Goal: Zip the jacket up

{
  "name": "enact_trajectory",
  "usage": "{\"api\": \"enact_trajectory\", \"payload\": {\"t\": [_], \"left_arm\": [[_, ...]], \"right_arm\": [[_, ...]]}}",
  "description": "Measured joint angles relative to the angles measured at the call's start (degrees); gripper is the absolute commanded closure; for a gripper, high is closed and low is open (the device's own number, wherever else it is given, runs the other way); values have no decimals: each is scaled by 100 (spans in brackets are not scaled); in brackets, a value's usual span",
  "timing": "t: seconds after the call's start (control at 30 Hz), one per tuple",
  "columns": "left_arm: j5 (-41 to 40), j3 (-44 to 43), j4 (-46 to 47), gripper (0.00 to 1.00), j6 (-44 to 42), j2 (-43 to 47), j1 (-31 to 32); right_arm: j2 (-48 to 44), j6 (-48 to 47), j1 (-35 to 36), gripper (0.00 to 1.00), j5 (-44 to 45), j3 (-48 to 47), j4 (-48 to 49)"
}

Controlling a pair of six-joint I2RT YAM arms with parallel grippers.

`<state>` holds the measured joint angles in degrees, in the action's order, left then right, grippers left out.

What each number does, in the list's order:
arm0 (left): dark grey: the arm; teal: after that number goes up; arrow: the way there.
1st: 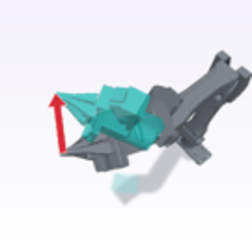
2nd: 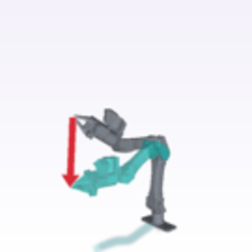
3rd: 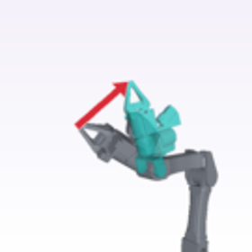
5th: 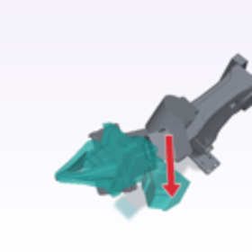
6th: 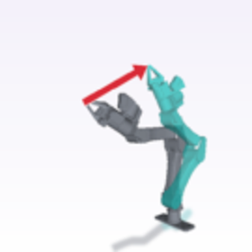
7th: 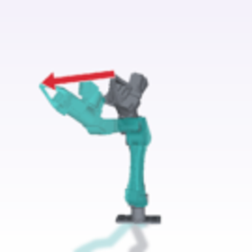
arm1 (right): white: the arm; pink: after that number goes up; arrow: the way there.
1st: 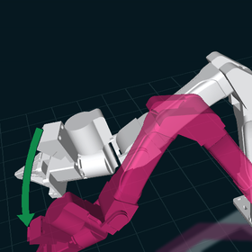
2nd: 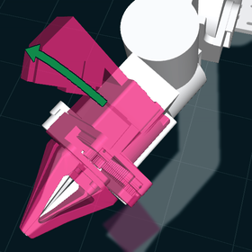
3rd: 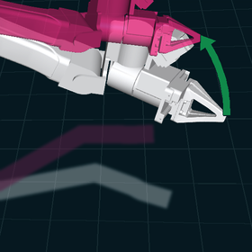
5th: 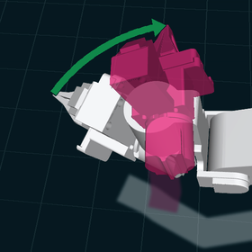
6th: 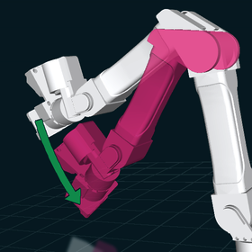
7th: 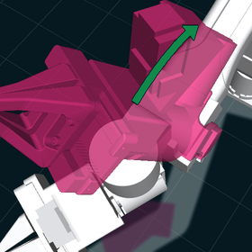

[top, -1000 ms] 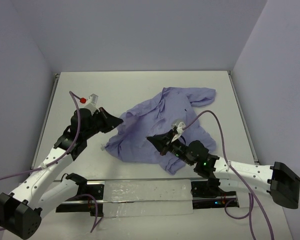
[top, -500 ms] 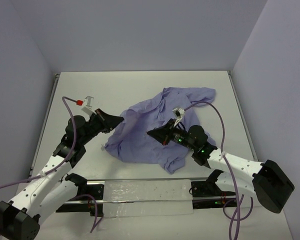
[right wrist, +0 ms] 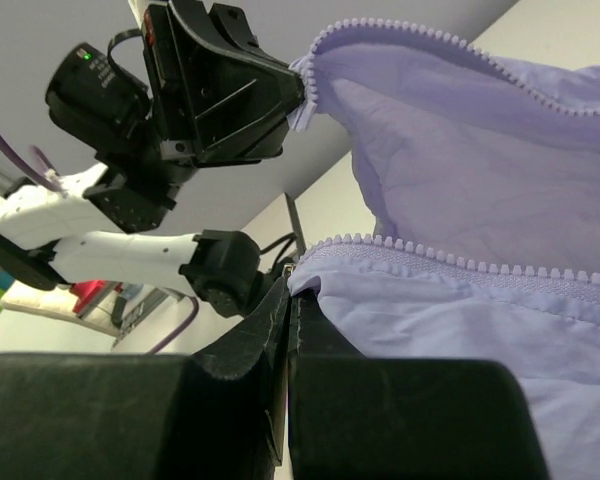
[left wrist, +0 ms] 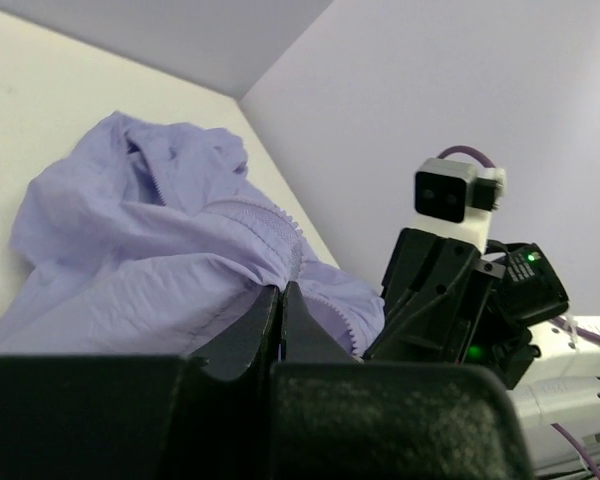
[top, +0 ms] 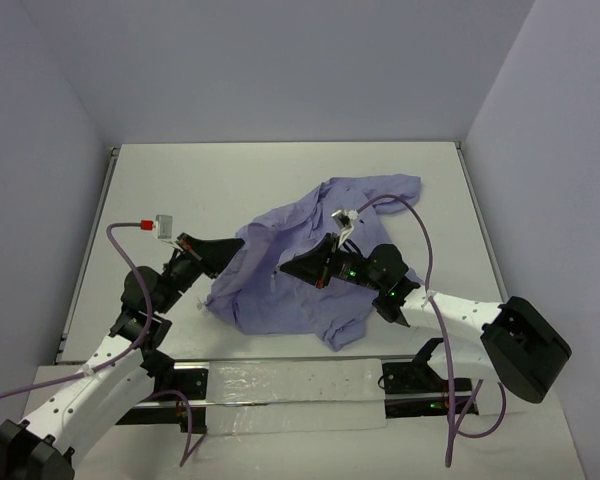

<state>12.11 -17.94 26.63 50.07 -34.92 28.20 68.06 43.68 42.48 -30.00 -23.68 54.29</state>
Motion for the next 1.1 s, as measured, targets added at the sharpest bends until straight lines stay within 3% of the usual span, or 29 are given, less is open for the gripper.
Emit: {"api": "enact_trajectory", "payload": {"t": [0.47, 1.1], "left_arm": [[45, 232, 859, 100, -80, -50, 552], [-473, 239, 1016, 100, -267, -151, 1086]], "right_arm": [[337, 258, 2, 100, -116, -341, 486], [744, 547, 50, 100, -373, -569, 856]]}}
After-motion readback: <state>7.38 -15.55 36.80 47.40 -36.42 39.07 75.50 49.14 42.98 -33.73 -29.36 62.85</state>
